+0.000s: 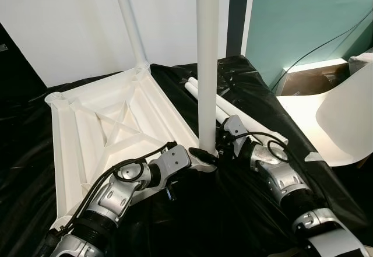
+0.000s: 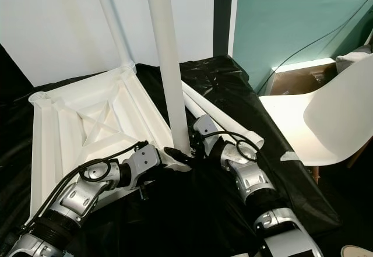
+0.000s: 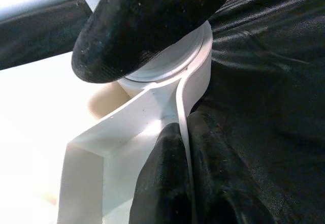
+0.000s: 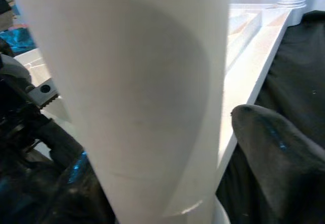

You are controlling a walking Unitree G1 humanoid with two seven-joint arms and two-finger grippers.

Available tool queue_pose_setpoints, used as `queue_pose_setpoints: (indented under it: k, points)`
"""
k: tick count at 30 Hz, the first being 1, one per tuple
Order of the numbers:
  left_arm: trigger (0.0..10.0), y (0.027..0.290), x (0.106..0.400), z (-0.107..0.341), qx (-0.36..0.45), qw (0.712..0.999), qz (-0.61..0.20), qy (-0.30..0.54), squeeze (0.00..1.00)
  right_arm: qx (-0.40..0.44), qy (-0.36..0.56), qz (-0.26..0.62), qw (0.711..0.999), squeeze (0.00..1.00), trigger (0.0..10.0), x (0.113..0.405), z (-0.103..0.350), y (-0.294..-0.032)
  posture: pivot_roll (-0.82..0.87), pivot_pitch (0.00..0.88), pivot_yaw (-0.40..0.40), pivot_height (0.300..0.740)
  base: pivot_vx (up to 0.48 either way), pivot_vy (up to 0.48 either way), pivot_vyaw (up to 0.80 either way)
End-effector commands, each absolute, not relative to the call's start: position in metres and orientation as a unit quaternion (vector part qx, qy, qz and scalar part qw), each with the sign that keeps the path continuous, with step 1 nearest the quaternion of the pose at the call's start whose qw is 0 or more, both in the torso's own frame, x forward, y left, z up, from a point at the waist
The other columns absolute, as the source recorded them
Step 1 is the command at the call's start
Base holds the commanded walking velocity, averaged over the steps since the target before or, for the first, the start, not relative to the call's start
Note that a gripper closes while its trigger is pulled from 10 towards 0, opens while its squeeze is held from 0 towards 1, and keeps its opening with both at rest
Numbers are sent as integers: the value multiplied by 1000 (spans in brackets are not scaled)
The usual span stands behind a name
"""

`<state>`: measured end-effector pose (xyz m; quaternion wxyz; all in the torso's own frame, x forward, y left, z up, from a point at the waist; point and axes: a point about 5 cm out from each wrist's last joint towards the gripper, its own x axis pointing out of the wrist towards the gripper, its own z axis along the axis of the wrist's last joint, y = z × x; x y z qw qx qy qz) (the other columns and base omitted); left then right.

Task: Building children table

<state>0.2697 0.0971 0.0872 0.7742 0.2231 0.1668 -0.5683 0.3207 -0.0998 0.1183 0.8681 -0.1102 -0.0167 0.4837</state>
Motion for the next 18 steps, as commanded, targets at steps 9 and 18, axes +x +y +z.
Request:
queue_pose_setpoints:
  k: [9,18]
  points:
    - [10000,105,231,32,171,730,-597,286,0,-111,-9,469,876,0,0,322,118,-108,127,0,8,740,0,0,0]
    - [10000,104,232,33,174,728,-599,285,0,-47,-29,351,935,0,0,302,99,-91,128,0,12,740,0,0,0]
